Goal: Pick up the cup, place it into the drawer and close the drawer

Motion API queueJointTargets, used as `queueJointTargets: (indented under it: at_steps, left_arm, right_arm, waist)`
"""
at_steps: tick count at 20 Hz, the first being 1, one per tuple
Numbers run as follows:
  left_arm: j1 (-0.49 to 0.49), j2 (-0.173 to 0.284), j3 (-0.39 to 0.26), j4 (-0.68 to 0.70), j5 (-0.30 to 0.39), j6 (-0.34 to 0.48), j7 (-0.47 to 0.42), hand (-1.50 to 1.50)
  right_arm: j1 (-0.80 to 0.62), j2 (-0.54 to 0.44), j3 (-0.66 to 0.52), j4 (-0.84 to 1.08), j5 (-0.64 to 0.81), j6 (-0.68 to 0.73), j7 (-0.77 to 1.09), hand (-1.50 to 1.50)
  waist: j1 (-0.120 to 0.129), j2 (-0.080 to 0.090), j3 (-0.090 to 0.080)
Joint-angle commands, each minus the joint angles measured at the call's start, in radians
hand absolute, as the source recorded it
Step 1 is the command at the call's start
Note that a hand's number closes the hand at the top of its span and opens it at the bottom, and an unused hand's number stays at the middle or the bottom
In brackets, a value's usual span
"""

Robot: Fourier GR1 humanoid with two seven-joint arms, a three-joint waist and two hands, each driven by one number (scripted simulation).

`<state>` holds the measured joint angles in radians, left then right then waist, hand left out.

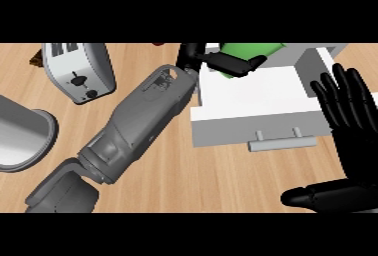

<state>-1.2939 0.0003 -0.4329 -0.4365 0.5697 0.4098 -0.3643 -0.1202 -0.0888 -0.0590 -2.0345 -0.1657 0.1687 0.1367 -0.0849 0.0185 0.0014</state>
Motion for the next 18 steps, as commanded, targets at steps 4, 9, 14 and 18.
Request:
queueJointTargets:
  at_steps: [4,9,14,18]
  left_arm:
    - [-0.027,0.000,-0.145,0.049,0.008,0.080,0.031,1.50]
    - [-0.037,0.000,-0.168,0.073,0.041,0.073,0.040,-1.50]
    - [-0.057,0.000,-0.146,0.004,0.128,0.058,0.027,-1.50]
    - [-0.026,0.000,-0.119,-0.048,0.191,0.039,-0.067,-1.50]
  right_arm:
    - [0.007,-0.021,-0.035,0.050,-0.048,0.048,-0.047,-1.50]
    - [-0.029,-0.011,-0.004,0.025,-0.029,0.030,-0.018,-1.50]
    - [-0.015,0.023,0.023,0.030,-0.032,0.027,-0.036,-1.50]
    - [0.003,0.002,-0.004,0.012,-0.099,0.059,-0.015,-1.50]
  waist:
    - [-0.031,0.007,0.002]
    - [-0.035,0.011,0.000]
    - [-0.022,0.006,0.000]
    - [-0.004,-0.001,0.000]
